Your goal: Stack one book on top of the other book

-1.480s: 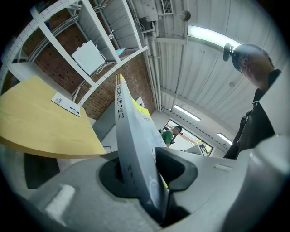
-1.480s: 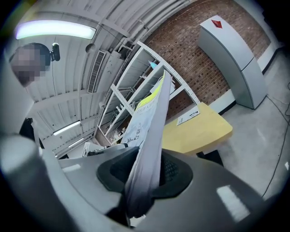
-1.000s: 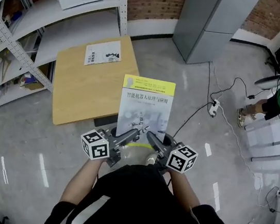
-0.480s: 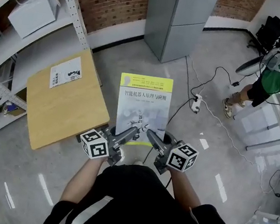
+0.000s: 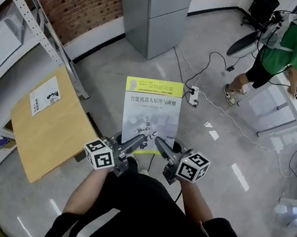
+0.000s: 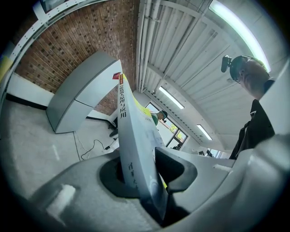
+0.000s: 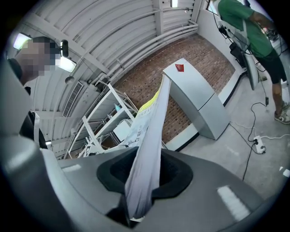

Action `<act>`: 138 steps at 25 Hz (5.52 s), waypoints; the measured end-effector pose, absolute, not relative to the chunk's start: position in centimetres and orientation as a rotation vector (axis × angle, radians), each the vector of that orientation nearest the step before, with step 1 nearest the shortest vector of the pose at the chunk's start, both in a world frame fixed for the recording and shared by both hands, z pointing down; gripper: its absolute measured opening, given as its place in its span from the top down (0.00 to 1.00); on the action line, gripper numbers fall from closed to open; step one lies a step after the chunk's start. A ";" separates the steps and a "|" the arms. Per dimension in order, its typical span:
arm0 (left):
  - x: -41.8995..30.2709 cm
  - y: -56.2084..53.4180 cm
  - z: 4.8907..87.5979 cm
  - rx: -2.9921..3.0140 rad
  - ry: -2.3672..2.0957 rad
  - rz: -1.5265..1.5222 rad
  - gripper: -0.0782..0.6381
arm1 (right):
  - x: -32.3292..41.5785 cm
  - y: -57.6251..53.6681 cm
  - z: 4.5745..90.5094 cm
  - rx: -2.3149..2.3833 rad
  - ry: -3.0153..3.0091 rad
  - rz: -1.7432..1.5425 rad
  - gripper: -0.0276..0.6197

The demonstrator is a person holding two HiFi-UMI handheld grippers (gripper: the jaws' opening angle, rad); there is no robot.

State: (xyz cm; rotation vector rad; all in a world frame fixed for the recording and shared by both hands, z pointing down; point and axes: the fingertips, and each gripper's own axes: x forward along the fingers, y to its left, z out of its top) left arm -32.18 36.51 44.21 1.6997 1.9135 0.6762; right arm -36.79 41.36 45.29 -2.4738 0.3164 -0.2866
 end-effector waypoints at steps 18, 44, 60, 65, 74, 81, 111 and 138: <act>-13.8 45.7 43.7 1.623 1.989 0.654 0.73 | -18.7 50.2 44.6 -2.502 0.242 -0.243 0.80; 7.8 47.3 44.5 1.937 1.518 0.523 0.72 | 5.4 53.5 44.8 -2.382 0.777 -0.470 0.81; 16.1 49.1 44.7 2.169 1.070 0.345 0.72 | 16.5 55.9 45.3 -2.215 1.299 -0.590 0.81; 16.5 45.8 45.6 2.224 0.938 0.303 0.72 | 17.6 52.5 46.3 -2.123 1.420 -0.645 0.81; 17.6 36.8 46.4 2.243 0.730 0.224 0.72 | 20.0 43.1 47.0 -2.037 1.645 -0.740 0.80; 19.1 30.8 47.9 2.222 0.595 0.166 0.72 | 22.1 36.8 48.1 -1.976 1.772 -0.849 0.80; 12.8 6.6 50.8 2.224 -0.228 -0.187 0.72 | 19.0 9.1 51.2 -1.368 2.519 -1.117 0.78; 19.9 4.8 58.0 1.994 -0.647 -0.159 0.71 | 26.5 5.4 58.6 -0.998 2.589 -1.514 0.79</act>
